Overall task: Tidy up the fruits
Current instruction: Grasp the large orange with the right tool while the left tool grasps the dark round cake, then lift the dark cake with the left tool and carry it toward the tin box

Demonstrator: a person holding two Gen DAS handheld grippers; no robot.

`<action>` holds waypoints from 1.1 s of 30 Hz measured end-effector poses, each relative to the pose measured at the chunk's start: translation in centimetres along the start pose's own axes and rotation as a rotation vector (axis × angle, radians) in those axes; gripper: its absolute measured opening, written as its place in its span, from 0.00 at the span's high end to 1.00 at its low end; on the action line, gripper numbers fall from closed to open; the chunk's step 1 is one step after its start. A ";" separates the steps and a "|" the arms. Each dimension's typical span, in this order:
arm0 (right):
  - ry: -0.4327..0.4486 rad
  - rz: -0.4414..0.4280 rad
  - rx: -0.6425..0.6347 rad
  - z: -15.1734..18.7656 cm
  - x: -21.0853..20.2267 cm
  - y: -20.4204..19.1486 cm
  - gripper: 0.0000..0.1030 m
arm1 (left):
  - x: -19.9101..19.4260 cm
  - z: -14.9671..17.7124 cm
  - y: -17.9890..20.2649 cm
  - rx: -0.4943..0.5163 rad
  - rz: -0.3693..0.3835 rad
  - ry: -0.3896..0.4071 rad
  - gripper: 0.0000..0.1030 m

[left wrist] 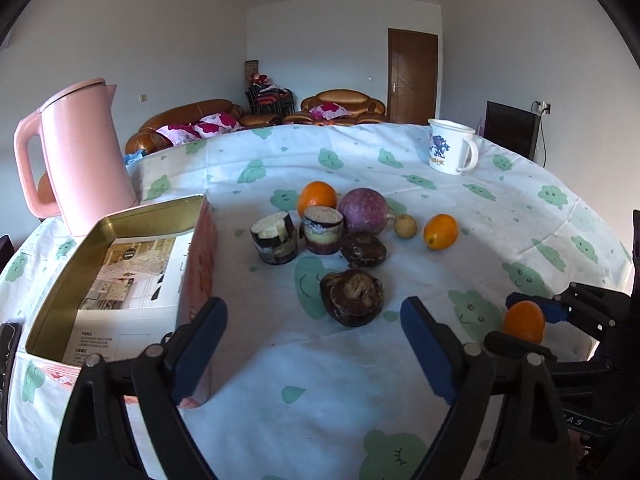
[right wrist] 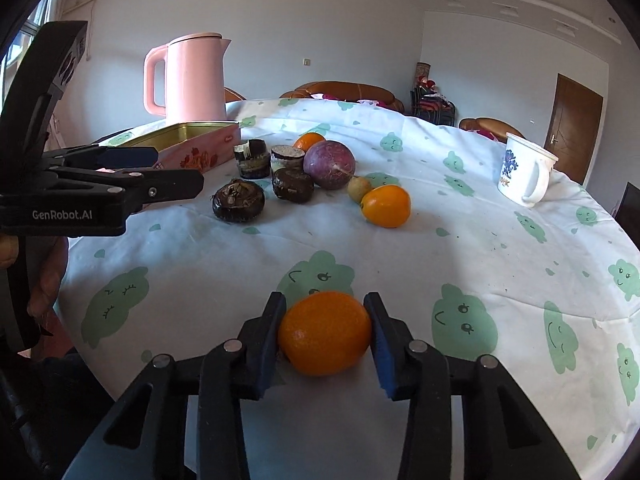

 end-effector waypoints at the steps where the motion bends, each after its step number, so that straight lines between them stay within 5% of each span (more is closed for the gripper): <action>1: 0.001 -0.006 0.001 0.0 0.0 0.0 0.59 | 0.2 0.1 0.2 0.000 0.008 -0.010 0.17; 8: 0.037 -0.014 0.009 -1.6 0.0 0.1 0.59 | 2.0 -0.2 1.4 0.002 0.046 -0.064 0.27; 13: 0.072 0.008 0.019 -3.4 0.3 0.9 0.59 | 3.9 -0.2 2.2 0.009 0.073 -0.134 0.44; 20: 0.084 0.029 0.044 -5.3 1.3 1.9 0.59 | 5.9 0.7 2.4 -0.005 0.097 -0.215 0.47; 23: 0.086 0.020 0.056 -5.8 2.0 1.8 0.59 | 6.1 0.8 2.1 -0.024 0.104 -0.218 0.54; 33: 0.089 -0.008 0.076 -5.7 3.0 1.4 0.59 | 5.0 0.2 1.9 -0.041 0.116 -0.147 0.55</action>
Point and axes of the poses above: each gripper's, at about its wrist camera, not at the fingertips, and x roughly the way its jaws point, y to its right, z to its underside, the point moved 6 cm from there along x, roughly the way its jaws point, and after that the axes turned 10 degrees about y, right-handed, at the moved point
